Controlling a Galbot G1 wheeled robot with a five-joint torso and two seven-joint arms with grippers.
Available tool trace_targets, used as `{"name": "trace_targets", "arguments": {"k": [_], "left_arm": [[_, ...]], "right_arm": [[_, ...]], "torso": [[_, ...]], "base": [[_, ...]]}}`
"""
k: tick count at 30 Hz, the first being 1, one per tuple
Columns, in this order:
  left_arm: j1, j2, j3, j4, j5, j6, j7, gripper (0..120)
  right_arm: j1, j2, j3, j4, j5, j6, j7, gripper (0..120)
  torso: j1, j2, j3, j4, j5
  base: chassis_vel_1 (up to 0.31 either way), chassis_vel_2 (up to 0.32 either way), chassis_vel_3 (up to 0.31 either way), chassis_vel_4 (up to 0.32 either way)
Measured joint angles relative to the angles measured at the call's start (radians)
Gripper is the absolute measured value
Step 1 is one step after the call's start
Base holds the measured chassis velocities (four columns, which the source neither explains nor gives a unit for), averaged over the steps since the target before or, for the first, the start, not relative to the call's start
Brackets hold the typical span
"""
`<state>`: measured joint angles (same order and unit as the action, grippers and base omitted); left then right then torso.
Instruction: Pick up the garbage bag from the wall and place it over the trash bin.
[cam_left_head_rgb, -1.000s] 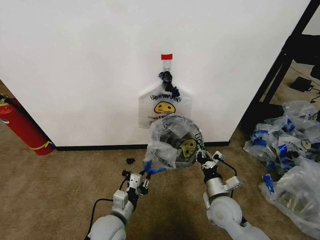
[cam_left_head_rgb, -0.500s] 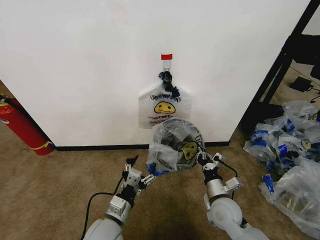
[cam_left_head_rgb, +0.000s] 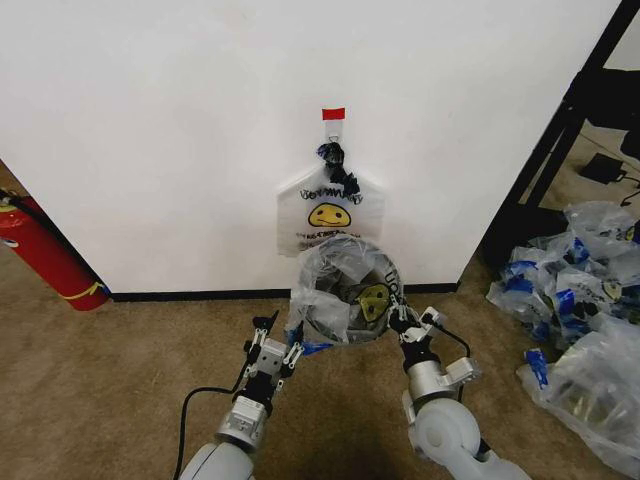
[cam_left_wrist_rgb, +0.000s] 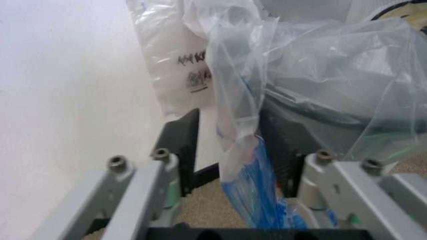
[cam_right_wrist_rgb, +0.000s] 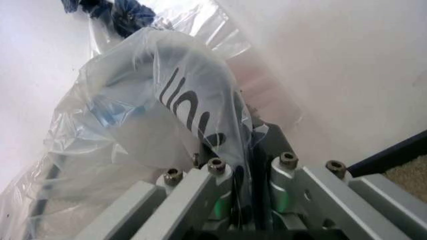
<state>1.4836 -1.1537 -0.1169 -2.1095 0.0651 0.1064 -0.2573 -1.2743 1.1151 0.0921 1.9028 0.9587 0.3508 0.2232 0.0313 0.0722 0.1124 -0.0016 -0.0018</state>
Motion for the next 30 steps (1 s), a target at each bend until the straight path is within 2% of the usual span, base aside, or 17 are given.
{"name": "trace_targets", "arguments": {"k": [6, 10, 15, 18, 22, 30], "left_arm": [[-0.006, -0.008, 0.007, -0.001, 0.011, 0.002, -0.004, 10], [-0.012, -0.010, 0.006, -0.001, 0.005, 0.002, -0.015, 0], [-0.026, -0.010, -0.004, 0.007, -0.056, 0.002, -0.029, 0], [-0.039, -0.005, -0.015, 0.018, -0.136, 0.004, -0.025, 0], [-0.064, 0.001, -0.030, 0.056, -0.221, 0.001, -0.005, 0], [-0.092, 0.004, -0.043, 0.115, -0.235, -0.020, 0.011, 0]], "right_arm": [[-0.003, 0.001, 0.000, 0.004, -0.002, 0.000, 0.001, 2], [-0.005, 0.001, 0.001, 0.005, -0.005, -0.002, 0.002, 2], [-0.012, 0.000, 0.003, 0.009, -0.004, -0.018, 0.009, 2], [-0.018, -0.005, 0.005, 0.023, 0.014, -0.040, 0.014, 2], [-0.038, -0.022, 0.013, 0.070, 0.084, -0.106, 0.015, 2], [-0.071, -0.054, 0.031, 0.105, 0.133, -0.192, -0.025, 2]], "torso": [[0.000, 0.000, 0.000, 0.0000, 0.0000], [0.000, 0.000, 0.000, 0.0000, 0.0000], [0.000, 0.000, 0.000, 0.0000, 0.0000], [0.000, 0.000, 0.000, 0.0000, 0.0000], [0.000, 0.000, 0.000, 0.0001, 0.0000], [0.000, 0.000, 0.000, 0.0000, -0.0001]], "base": [[0.000, 0.000, 0.000, 0.000], [0.000, 0.000, 0.000, 0.000], [0.000, 0.000, 0.000, 0.000], [0.000, 0.000, 0.000, 0.000], [0.000, 0.000, 0.000, 0.000], [0.000, 0.000, 0.000, 0.000]]}}
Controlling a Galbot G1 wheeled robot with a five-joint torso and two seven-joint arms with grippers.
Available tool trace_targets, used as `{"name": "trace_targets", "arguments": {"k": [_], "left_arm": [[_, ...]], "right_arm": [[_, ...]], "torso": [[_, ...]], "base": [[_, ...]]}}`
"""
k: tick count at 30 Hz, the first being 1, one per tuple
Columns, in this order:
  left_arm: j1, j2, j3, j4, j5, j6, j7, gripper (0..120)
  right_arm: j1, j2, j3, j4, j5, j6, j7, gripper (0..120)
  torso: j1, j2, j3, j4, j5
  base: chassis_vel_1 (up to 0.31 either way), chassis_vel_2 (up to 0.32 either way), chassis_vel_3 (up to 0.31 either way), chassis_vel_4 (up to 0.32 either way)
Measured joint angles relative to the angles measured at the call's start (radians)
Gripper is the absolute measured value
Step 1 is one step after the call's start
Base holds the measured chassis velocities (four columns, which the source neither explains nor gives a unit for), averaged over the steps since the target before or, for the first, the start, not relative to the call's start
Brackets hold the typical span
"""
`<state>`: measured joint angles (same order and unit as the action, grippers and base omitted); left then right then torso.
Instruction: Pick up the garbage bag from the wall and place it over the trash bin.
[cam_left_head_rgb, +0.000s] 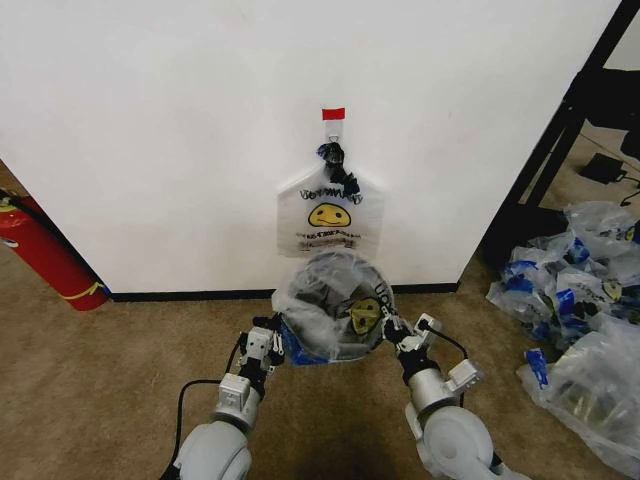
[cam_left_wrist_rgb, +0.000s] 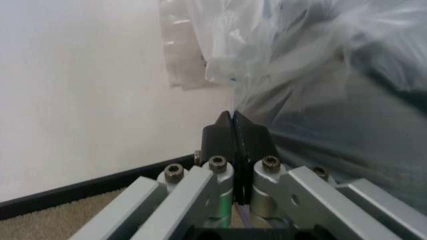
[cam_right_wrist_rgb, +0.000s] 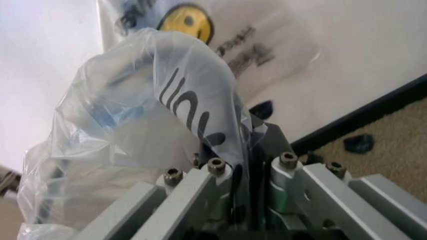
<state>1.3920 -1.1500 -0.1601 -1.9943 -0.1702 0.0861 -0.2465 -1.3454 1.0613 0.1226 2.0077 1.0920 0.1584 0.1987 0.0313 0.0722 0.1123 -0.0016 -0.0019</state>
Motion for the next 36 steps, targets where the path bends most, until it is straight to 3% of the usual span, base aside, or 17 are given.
{"name": "trace_targets", "arguments": {"k": [15, 20, 22, 28, 30, 34, 36], "left_arm": [[-0.006, -0.005, 0.005, 0.051, 0.037, -0.003, 0.000, 0], [0.004, 0.005, 0.003, 0.046, 0.065, -0.014, -0.011, 23], [0.004, 0.007, 0.001, 0.052, 0.075, -0.027, -0.009, 26], [0.028, 0.017, -0.037, 0.042, 0.157, -0.146, 0.059, 51], [0.030, 0.018, -0.041, 0.037, 0.162, -0.168, 0.071, 54], [0.018, 0.010, -0.040, 0.019, 0.151, -0.304, 0.143, 73], [0.009, 0.002, -0.032, 0.009, 0.163, -0.331, 0.174, 79]], "right_arm": [[0.003, -0.001, 0.003, -0.007, -0.004, -0.031, -0.022, 2], [0.019, 0.004, 0.010, -0.025, -0.014, -0.004, 0.006, 2], [0.021, 0.004, 0.013, -0.028, -0.014, -0.002, 0.010, 2], [0.032, 0.009, 0.018, -0.051, -0.058, 0.021, 0.066, 2], [0.033, 0.010, 0.017, -0.053, -0.064, 0.023, 0.070, 2], [0.028, 0.016, 0.001, -0.063, -0.123, 0.036, 0.059, 2], [0.022, 0.019, -0.009, -0.068, -0.164, 0.043, 0.038, 2]], "torso": [[0.000, 0.000, 0.000, 0.0000, 0.0000], [0.000, 0.000, 0.000, 0.0001, 0.0001], [0.000, 0.000, 0.000, 0.0000, 0.0001], [0.000, 0.000, 0.000, 0.0000, 0.0001], [0.000, 0.000, 0.000, 0.0001, 0.0001], [0.000, 0.000, 0.000, 0.0000, 0.0000], [0.000, 0.000, 0.000, -0.0002, 0.0001]], "base": [[0.000, 0.000, 0.000, 0.000], [0.000, 0.000, 0.000, 0.000], [0.000, 0.000, 0.000, 0.000], [0.000, 0.000, 0.000, 0.000], [0.000, 0.000, 0.000, 0.000], [0.000, 0.000, 0.000, 0.000], [0.000, 0.000, 0.000, 0.000]]}}
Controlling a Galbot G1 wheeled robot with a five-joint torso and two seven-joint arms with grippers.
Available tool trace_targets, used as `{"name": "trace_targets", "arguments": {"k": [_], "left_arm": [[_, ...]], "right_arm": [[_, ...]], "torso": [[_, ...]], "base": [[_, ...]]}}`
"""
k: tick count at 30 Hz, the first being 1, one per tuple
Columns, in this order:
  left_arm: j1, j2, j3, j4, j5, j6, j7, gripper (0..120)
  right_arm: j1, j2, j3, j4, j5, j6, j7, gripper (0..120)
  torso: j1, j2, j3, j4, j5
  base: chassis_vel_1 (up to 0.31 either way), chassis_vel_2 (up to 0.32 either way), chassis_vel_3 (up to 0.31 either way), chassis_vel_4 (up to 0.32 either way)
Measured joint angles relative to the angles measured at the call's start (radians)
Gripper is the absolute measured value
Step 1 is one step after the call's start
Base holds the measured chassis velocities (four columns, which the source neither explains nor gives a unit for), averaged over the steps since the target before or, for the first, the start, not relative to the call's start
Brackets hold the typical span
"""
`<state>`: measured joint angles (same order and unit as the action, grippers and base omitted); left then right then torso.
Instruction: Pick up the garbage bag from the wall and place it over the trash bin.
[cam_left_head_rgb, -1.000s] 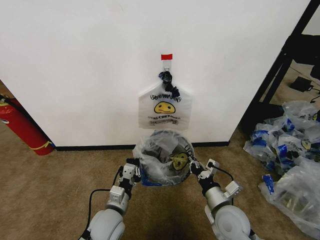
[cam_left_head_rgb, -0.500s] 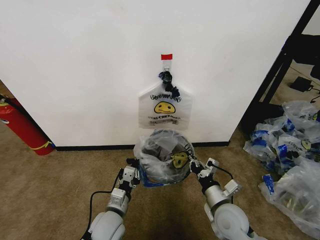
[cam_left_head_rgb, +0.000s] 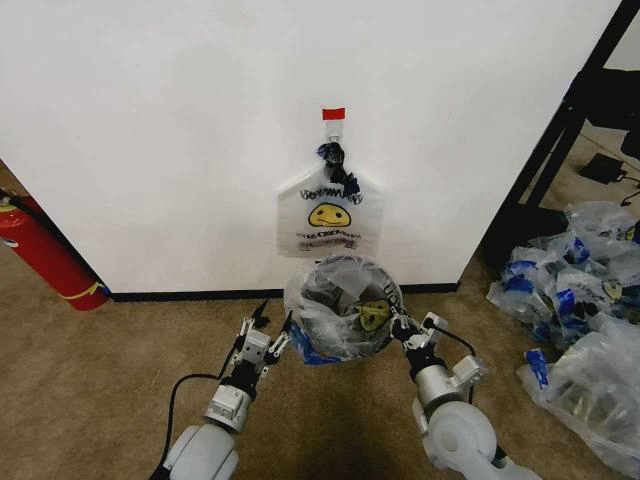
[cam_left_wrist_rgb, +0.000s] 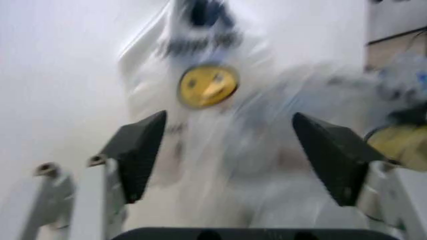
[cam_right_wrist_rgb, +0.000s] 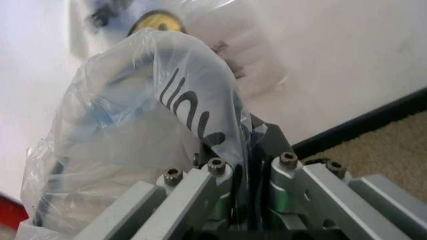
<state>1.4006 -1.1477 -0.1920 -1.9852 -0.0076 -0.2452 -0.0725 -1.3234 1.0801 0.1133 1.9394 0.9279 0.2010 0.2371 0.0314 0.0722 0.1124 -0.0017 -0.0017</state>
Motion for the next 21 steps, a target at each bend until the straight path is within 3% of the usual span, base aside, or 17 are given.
{"name": "trace_targets", "arguments": {"k": [6, 13, 17, 20, 21], "left_arm": [[-0.024, -0.021, 0.013, 0.001, 0.081, 0.031, 0.005, 98], [-0.044, -0.009, 0.017, 0.014, 0.091, 0.144, -0.085, 100], [-0.048, -0.002, 0.020, 0.015, 0.083, 0.175, -0.110, 94], [-0.050, -0.001, 0.020, 0.016, 0.081, 0.181, -0.122, 84], [-0.050, -0.001, 0.020, 0.016, 0.080, 0.184, -0.132, 75]], "right_arm": [[-0.005, 0.006, -0.015, -0.003, -0.064, 0.014, -0.033, 2], [-0.011, 0.000, -0.012, 0.005, -0.071, 0.025, -0.054, 2], [-0.014, 0.000, -0.012, 0.007, -0.072, 0.027, -0.061, 2], [-0.015, 0.001, -0.013, 0.009, -0.076, 0.028, -0.068, 2], [-0.015, 0.002, -0.014, 0.010, -0.077, 0.028, -0.069, 2]], "torso": [[0.000, 0.000, 0.000, 0.0002, 0.0000], [0.000, 0.000, 0.000, 0.0002, 0.0000], [0.000, 0.000, 0.000, 0.0002, -0.0001], [0.000, 0.000, 0.000, 0.0002, -0.0001], [0.000, 0.000, 0.000, 0.0002, -0.0001]], "base": [[0.000, 0.000, 0.000, 0.000], [0.000, 0.000, 0.000, 0.000], [0.000, 0.000, 0.000, 0.000], [0.000, 0.000, 0.000, 0.000], [0.000, 0.000, 0.000, 0.000]]}}
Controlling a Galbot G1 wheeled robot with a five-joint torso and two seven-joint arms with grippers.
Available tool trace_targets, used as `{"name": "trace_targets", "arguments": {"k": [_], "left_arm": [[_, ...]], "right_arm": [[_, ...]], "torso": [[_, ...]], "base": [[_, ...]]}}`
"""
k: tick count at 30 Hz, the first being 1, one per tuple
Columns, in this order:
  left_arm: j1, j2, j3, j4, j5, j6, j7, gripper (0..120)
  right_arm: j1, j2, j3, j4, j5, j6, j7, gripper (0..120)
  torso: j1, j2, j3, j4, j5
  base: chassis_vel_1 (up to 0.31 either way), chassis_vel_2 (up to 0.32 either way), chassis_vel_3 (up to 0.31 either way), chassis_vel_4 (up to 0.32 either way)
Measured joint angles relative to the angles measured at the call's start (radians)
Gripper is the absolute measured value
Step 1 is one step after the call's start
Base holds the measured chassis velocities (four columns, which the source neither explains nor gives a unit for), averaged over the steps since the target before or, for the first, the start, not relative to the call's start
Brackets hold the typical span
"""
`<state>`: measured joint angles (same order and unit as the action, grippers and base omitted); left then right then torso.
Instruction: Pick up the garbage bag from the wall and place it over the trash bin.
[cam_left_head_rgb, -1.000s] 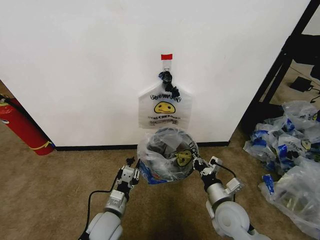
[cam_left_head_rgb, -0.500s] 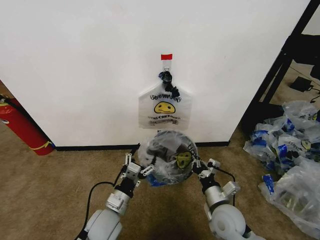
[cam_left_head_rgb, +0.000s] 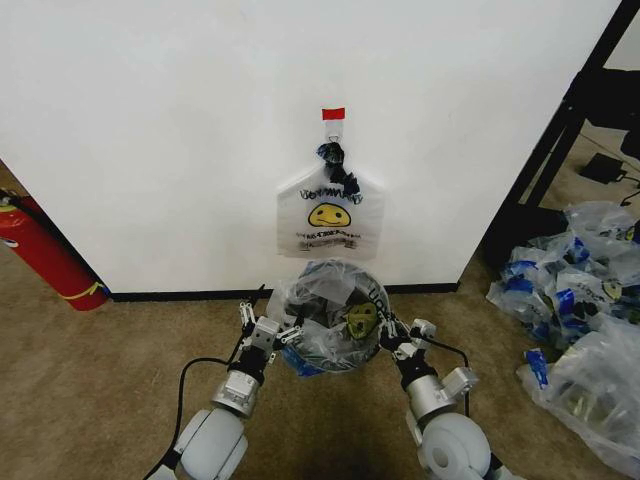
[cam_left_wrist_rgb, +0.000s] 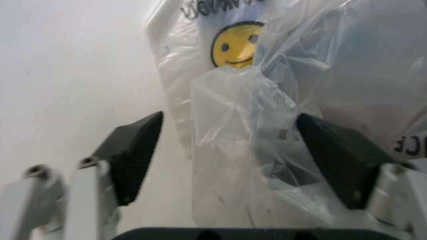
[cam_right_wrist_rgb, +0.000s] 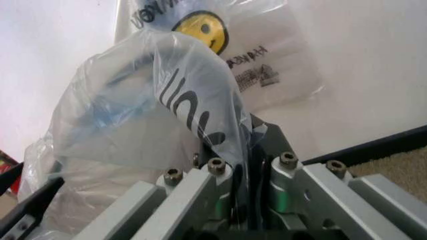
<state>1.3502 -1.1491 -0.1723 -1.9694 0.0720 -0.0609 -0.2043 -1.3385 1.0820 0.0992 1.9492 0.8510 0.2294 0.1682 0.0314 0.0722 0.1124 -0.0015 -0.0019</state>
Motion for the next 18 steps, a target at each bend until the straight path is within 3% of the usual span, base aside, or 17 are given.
{"name": "trace_targets", "arguments": {"k": [11, 16, 18], "left_arm": [[-0.006, 0.008, -0.011, -0.020, -0.013, 0.026, -0.035, 39], [-0.010, 0.011, -0.017, -0.007, -0.016, 0.025, -0.042, 42], [-0.008, 0.014, -0.018, -0.007, -0.018, 0.025, -0.043, 52]], "right_arm": [[-0.002, 0.000, 0.002, -0.003, -0.002, 0.000, -0.001, 2], [-0.004, 0.000, 0.006, -0.003, -0.002, 0.000, -0.002, 2], [-0.007, -0.001, 0.008, -0.003, -0.002, 0.000, -0.004, 2]], "torso": [[0.000, 0.000, 0.000, 0.0000, 0.0000], [0.000, 0.000, 0.000, 0.0000, 0.0000], [0.000, 0.000, 0.000, 0.0000, 0.0000]], "base": [[0.000, 0.000, 0.000, 0.000], [0.000, 0.000, 0.000, 0.000], [0.000, 0.000, 0.000, 0.000]]}}
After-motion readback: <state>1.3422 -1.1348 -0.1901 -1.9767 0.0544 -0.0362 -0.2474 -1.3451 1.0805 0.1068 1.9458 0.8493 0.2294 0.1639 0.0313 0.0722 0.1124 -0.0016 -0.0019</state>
